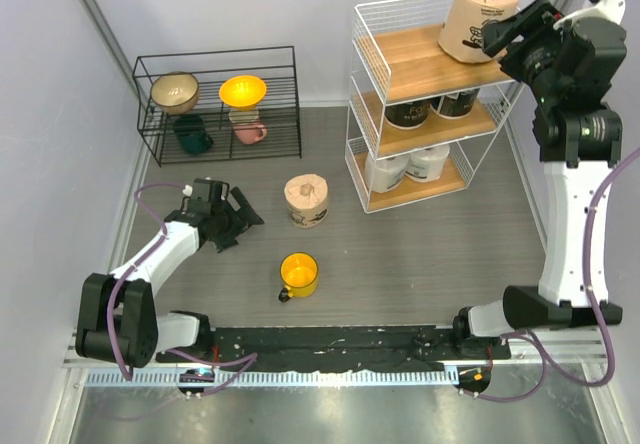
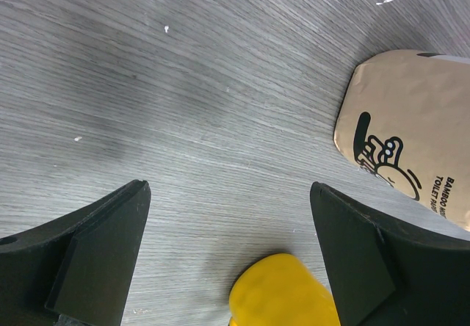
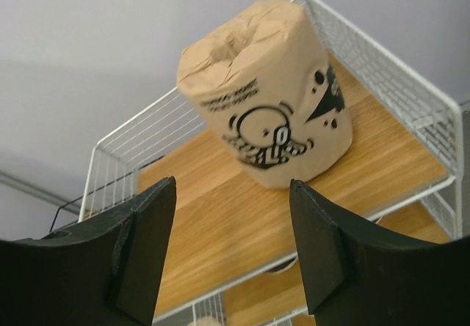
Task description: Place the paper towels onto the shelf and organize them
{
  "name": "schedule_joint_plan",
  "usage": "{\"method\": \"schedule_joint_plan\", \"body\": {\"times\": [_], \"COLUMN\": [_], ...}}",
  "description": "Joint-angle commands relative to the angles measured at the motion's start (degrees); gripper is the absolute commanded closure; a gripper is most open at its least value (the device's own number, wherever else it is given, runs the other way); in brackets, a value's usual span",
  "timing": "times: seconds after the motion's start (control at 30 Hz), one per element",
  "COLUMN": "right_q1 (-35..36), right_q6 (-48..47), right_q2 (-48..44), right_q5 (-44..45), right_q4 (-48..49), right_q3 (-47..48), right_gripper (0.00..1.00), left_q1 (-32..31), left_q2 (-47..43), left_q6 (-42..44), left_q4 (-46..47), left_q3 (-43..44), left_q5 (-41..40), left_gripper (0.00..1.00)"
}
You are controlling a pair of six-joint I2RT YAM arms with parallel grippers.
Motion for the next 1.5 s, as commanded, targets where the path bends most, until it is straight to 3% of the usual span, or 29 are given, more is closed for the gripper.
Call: {"method": "schedule_joint_plan", "body": {"times": [0.0, 0.13, 0.23, 0.37, 0.53, 0.73, 1.07, 1.47], "right_q1": [2.9, 9.8, 18.9, 36.2, 51.1, 56.7, 59.9, 57.5], "right_q6": [-0.7, 2.3, 2.0, -0.7, 2.5, 15.2, 23.2, 26.0], "right_q2": [-11.8, -18.5, -20.3, -16.5, -12.3, -9.9, 4.3, 17.1], "right_q5": [-7.9, -7.1, -1.4, 10.2, 26.9, 34.3, 42.5, 43.3], "right_q4": [7.2, 9.0, 8.1, 4.1, 7.5, 16.2, 23.1, 23.8], "right_q3": [-5.5, -16.3, -21.7, -24.2, -32.5, -46.9, -49.0, -43.3], "right_gripper": [0.3, 0.28, 0.26, 0.25, 0.25, 0.3, 0.28, 0.27], "left_q1": [-0.2, -0.3, -0.3, -0.3, -0.2, -0.2, -0.3, -0.2], "left_q2": [0.1, 0.5, 0.6, 0.2, -0.2, 0.7, 0.9, 0.6], "left_q6": [0.8, 0.7, 0.8, 1.1, 1.1, 1.1, 1.1, 1.0], "left_q4": [1.3, 1.5, 1.4, 0.7, 0.5, 0.6, 0.7, 0.9], "left_q3": [0.7, 0.8, 0.9, 1.0, 1.0, 1.2, 1.1, 0.8], "left_q5": [0.9, 0.9, 0.8, -0.1, -1.1, -0.6, -0.5, -0.1], "left_gripper": [0.04, 0.04, 0.04, 0.04, 0.05, 0.04, 0.04, 0.04]}}
